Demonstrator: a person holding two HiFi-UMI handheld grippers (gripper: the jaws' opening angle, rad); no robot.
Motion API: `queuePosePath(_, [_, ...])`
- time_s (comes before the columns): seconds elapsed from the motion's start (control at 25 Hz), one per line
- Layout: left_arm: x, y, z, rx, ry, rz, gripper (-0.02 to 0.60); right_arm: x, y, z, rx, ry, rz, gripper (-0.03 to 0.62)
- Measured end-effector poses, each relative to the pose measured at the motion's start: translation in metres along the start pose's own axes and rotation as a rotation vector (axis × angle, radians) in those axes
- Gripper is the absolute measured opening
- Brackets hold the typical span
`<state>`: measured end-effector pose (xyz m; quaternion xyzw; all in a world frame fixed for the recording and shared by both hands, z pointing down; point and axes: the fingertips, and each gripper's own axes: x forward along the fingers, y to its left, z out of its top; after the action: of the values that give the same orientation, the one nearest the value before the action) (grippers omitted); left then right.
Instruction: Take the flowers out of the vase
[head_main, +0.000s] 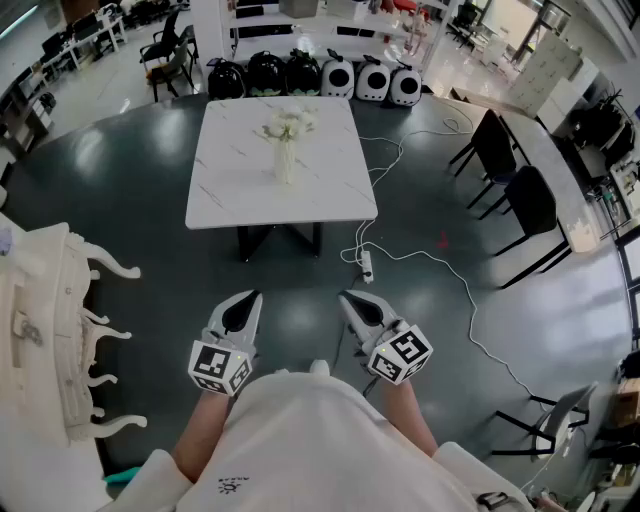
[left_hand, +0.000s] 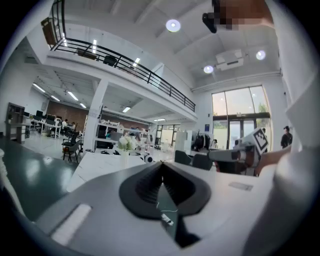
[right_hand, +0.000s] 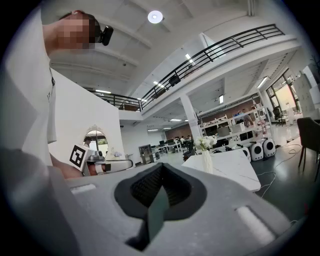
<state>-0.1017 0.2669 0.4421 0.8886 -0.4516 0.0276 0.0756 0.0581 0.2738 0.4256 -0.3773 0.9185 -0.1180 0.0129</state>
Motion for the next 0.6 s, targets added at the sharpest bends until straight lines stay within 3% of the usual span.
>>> queuePosePath(0.6, [0.0098,-0.0042,-0.0042,-0.003,0.018,0.012,-0.011,0.0012,-0.0052,-0.0027,0.011,0.012,0.066,0.0])
